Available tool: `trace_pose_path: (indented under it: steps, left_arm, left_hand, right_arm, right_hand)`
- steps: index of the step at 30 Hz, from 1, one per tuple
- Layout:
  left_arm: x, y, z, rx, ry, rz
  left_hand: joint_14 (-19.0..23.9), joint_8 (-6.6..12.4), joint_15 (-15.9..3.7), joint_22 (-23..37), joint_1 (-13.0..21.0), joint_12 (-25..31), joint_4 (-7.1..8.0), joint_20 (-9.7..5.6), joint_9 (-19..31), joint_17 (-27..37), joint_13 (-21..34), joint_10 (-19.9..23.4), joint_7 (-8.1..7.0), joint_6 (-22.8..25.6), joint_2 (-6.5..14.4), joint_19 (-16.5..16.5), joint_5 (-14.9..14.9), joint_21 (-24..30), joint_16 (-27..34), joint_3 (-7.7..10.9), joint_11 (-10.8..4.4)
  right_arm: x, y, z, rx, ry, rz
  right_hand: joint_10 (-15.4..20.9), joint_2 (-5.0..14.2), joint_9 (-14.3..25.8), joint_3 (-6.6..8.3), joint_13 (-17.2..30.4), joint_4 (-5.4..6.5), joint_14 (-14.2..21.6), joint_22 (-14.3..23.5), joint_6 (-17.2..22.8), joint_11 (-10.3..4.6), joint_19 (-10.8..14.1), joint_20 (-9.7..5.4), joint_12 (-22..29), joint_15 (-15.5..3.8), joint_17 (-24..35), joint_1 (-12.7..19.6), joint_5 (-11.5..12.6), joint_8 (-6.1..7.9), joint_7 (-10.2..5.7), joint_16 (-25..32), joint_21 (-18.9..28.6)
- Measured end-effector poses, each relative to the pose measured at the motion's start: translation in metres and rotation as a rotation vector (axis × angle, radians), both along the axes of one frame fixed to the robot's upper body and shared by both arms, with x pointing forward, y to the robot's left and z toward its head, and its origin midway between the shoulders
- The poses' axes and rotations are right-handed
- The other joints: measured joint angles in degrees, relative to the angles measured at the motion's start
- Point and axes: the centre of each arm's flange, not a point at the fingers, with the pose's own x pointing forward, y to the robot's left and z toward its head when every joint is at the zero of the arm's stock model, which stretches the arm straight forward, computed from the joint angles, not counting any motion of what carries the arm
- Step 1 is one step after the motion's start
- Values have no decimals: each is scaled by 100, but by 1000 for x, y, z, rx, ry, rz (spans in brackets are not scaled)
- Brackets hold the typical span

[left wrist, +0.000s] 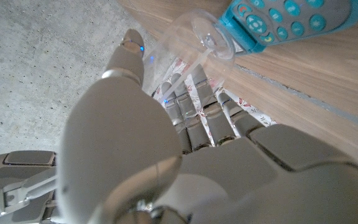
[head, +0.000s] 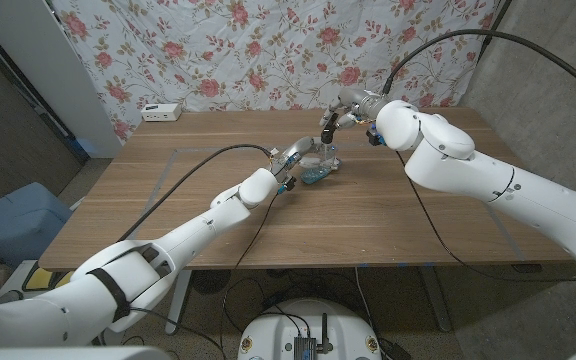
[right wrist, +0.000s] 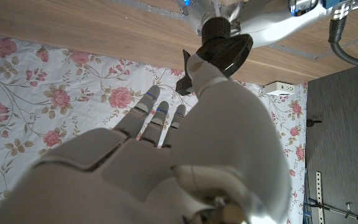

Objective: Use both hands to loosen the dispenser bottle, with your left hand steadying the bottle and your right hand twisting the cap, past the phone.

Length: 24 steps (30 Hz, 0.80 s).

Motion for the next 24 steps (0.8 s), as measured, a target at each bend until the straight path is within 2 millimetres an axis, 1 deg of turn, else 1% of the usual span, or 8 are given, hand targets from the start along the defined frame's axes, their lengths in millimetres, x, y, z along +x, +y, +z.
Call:
trace_pose_path:
  steps: [3, 6, 9, 13, 16, 18, 20, 24]
  left_arm:
    - [0, 0, 0, 0, -1, 0]
    - [0, 0, 1, 0, -2, -1]
    - [0, 0, 1, 1, -3, -1]
    - [0, 0, 1, 2, -4, -1]
    - [0, 0, 1, 3, -4, -1]
    - [0, 0, 1, 3, -5, 0]
    - [0, 1, 0, 3, -5, 1]
    - [0, 1, 0, 2, -8, 3]
  left_hand:
    - [4, 0, 4, 0, 0, -1, 0, 0, -1, 0, 3, 0, 0, 0, 0, 0, 0, 0, 0, 0, 0]
    - [12, 0, 12, 0, 0, -14, 0, 0, -1, -1, 4, 9, 0, 0, 0, 0, 0, 0, -1, 0, -9]
    - [12, -1, 12, 0, 0, -16, 0, 0, -1, 0, 3, 9, 0, 0, 0, 0, 0, 0, -2, 0, -9]
    - [13, -2, 12, 0, 0, -23, 0, 0, -1, 4, 4, 9, 0, 0, 0, 0, 0, 0, -17, 0, -9]
    - [13, 0, 12, 0, 0, -26, 0, 0, -1, 4, 3, 10, 0, 0, 0, 0, -35, 0, -18, 0, -10]
    - [13, 16, 12, 0, 0, -33, 0, 0, -1, 4, 3, 10, 0, 0, 0, 0, -34, 0, -19, 0, -10]
    - [13, 17, 11, 0, 0, -41, 0, 0, -1, 4, 3, 10, 0, 0, 0, 0, -34, 0, -21, 0, -11]
    - [13, 18, 11, 0, 0, -21, 0, 0, -1, 4, 1, 11, 0, 0, 0, 0, -34, 0, -22, 0, -11]
  right_arm:
    - [-1, 0, 1, 0, 0, 3]
    - [-2, -1, 1, -1, 0, 6]
    - [-4, -2, 3, 2, -4, 9]
    - [-7, -4, 4, 5, -9, 11]
    - [-10, -5, 6, 8, -14, 11]
    - [-12, -6, 7, 12, -14, 7]
    - [-13, -8, 8, 16, -15, 4]
    - [-16, -10, 10, 24, -17, 2]
  right_hand:
    - [-20, -6, 0, -14, 0, 1, -3, 0, -52, 20, 0, 0, 0, 3, 0, -7, 0, -38, 11, 0, 0]
    - [-22, -21, 0, -14, 0, 1, 0, 0, -100, 22, -21, 39, 0, 62, -7, -21, -2, -70, 8, 0, 0]
    - [-40, -85, 0, -94, 0, 46, 0, 0, -206, 41, -7, 53, 0, 61, -16, -93, -44, -133, 2, 0, 0]
    - [-70, -115, 0, -158, 0, 98, 0, 0, -350, 72, 10, 93, 0, 123, -15, -282, -88, -189, -3, 0, 0]
    - [-100, -152, 1, -237, 0, 178, 0, 0, -455, 105, 2, 122, 0, 123, -15, -467, -151, -234, 5, 0, 0]
    - [-80, -200, 10, -296, -1, 208, -10, 0, -514, 147, 2, 122, 0, 175, -15, -568, -161, -235, -23, 0, 0]
    - [-88, -219, 16, -342, -1, 233, 0, 0, -561, 198, 13, 133, 8, 185, -15, -710, -198, -235, 16, 0, 0]
    - [-38, -333, 15, -475, -1, 319, 41, -1, -656, 310, 87, 138, 24, 226, -15, -1021, -281, -235, 1, 0, 29]
